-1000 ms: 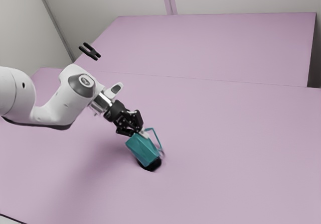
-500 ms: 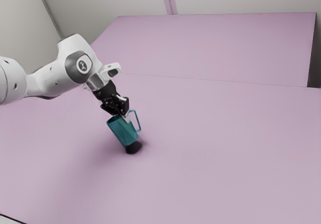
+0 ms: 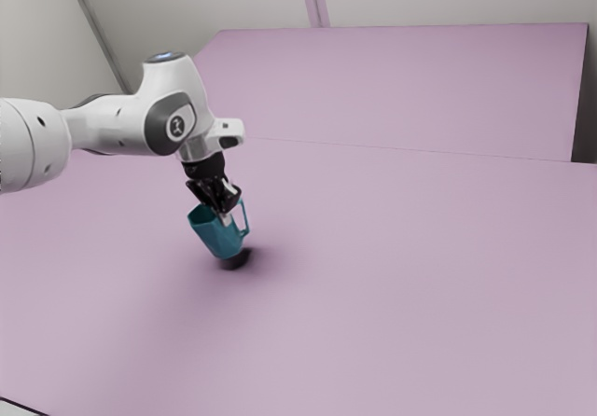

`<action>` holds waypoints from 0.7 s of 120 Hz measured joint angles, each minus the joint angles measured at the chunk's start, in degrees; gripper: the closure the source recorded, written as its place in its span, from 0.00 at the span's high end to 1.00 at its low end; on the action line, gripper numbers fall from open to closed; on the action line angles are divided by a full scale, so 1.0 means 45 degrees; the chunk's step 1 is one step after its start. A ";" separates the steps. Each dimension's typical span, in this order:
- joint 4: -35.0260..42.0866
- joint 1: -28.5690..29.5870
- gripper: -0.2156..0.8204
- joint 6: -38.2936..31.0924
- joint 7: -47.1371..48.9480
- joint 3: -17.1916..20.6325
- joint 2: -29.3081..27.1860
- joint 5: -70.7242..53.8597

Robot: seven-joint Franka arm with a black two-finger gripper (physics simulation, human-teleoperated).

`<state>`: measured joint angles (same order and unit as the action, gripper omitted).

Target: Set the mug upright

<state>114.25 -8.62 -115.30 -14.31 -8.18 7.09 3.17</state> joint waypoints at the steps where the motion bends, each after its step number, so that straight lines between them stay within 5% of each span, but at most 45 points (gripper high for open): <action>1: 0.0001 -0.0003 0.03 0.0003 0.0008 0.0000 0.0019 -0.0043; 48: 0.0046 -0.0022 0.03 0.0056 0.0327 0.0001 0.0590 -0.0590; 70: 0.0032 -0.0004 0.42 0.0173 0.0376 -0.0010 0.0464 -0.0572; 84: -0.0011 0.0001 0.57 0.0273 0.0397 -0.0070 0.0191 -0.0587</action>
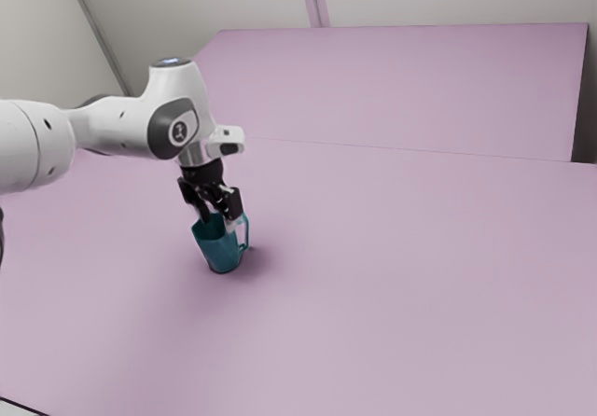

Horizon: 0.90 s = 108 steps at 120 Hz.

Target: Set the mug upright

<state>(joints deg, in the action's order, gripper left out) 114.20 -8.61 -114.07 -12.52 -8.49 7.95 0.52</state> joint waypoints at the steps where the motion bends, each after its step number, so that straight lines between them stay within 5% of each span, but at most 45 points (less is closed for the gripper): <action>1: -0.0008 0.0002 0.58 0.0010 0.0001 -0.0001 -0.0025 -0.0001; 38: -0.1589 0.0193 0.74 0.1017 0.0038 -0.0040 -0.0696 -0.0399; 108: -0.3365 0.0935 0.79 0.3044 0.0077 -0.0769 -0.1598 -0.1115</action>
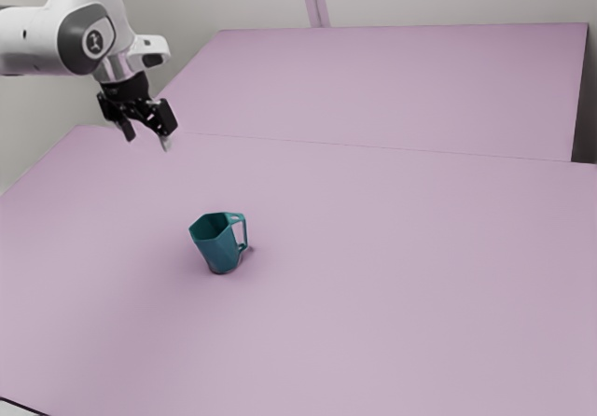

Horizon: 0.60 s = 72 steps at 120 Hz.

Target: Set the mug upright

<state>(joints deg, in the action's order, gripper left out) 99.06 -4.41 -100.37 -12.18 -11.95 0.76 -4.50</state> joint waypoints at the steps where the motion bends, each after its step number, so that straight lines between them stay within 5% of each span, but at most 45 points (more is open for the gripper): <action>1: -0.0002 -0.0006 0.79 0.0013 0.0005 0.0000 -0.0020 -0.0002; 39: -0.0015 -0.0181 0.79 0.0265 0.0143 0.0000 -0.0142 -0.0033; 44: -0.1089 0.1237 0.78 0.0644 0.0314 0.1427 -0.0150 0.0261; 50: -0.1652 0.1962 0.78 0.1007 0.0504 0.2169 -0.0160 0.0506; 72: -0.2006 0.2347 0.76 0.1783 0.1080 0.2640 -0.0162 0.0887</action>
<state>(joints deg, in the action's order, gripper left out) 90.03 6.15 -92.35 -7.32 -0.08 0.03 -0.51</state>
